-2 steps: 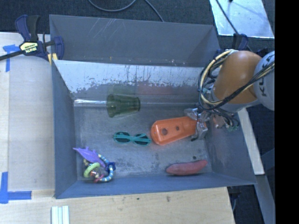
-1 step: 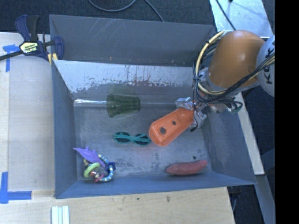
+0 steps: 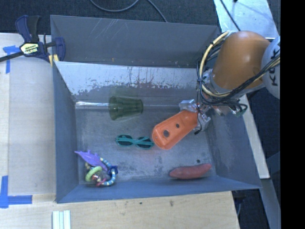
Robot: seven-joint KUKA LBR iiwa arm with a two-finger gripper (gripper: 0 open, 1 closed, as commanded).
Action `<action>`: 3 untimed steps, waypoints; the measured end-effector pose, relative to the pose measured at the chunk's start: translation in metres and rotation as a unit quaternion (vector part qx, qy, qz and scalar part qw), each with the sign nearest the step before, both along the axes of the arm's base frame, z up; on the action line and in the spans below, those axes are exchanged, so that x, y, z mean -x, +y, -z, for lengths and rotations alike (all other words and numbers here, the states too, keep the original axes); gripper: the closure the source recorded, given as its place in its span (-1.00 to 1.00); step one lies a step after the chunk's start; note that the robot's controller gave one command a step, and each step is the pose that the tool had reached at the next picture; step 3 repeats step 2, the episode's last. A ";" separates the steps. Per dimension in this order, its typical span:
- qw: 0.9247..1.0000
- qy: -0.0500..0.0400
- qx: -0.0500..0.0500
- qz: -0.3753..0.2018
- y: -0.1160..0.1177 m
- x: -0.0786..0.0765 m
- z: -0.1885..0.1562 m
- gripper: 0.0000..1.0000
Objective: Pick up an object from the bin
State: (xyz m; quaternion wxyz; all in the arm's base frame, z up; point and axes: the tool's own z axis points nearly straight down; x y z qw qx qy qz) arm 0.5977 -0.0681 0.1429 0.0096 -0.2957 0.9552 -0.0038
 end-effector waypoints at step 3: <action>1.000 0.001 -0.001 0.018 0.016 -0.002 -0.099 1.00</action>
Offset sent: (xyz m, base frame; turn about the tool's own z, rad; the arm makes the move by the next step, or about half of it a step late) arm -0.0052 0.0346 0.2140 0.1250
